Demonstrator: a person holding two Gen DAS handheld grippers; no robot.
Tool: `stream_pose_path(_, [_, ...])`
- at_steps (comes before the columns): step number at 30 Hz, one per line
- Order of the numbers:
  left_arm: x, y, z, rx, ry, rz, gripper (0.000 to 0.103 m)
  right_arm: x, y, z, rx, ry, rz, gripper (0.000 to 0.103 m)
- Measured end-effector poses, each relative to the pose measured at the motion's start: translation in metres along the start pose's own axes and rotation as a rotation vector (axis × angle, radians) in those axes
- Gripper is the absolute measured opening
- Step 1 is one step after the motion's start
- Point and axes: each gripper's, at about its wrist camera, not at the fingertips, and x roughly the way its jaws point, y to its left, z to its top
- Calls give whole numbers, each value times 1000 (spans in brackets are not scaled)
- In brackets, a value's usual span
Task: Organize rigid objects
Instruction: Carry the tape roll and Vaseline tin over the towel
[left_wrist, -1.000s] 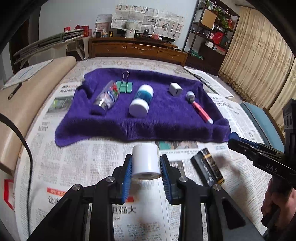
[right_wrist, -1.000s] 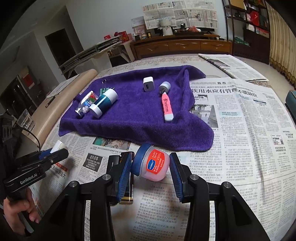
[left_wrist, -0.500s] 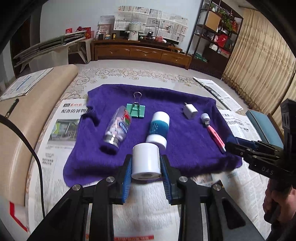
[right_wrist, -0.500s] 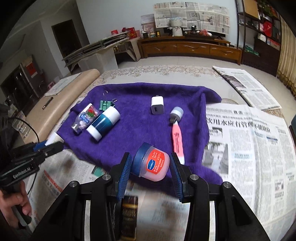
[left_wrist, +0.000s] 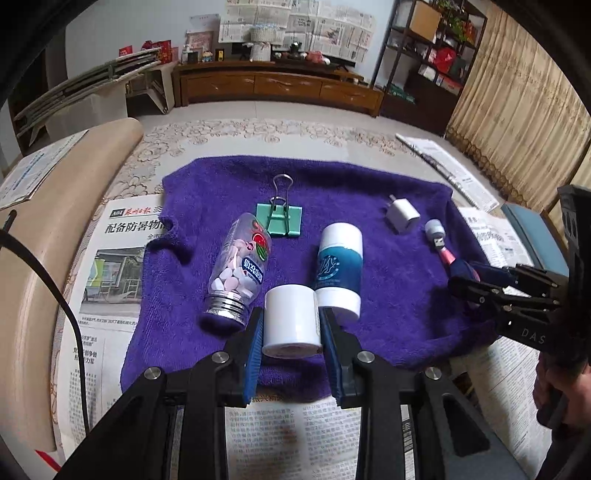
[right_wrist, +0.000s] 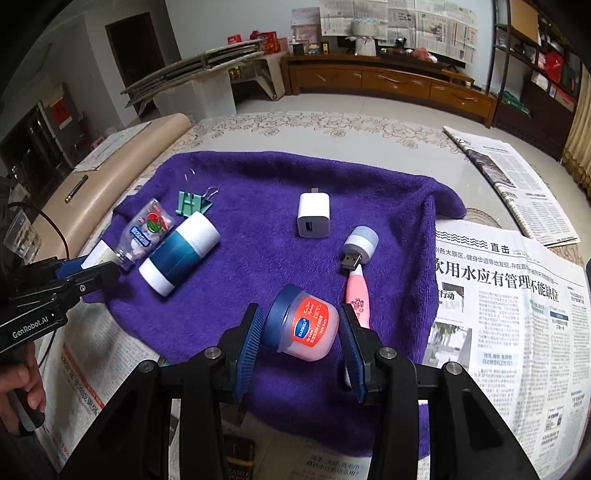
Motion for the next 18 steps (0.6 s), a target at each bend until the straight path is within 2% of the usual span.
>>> stream_pose_path(12, [36, 0, 5, 64, 101, 36, 29, 26, 5, 5, -66, 69, 2, 42])
stream_pose_path(18, [37, -3, 5, 106, 107, 45, 29, 31, 8, 6, -106, 70, -8, 42])
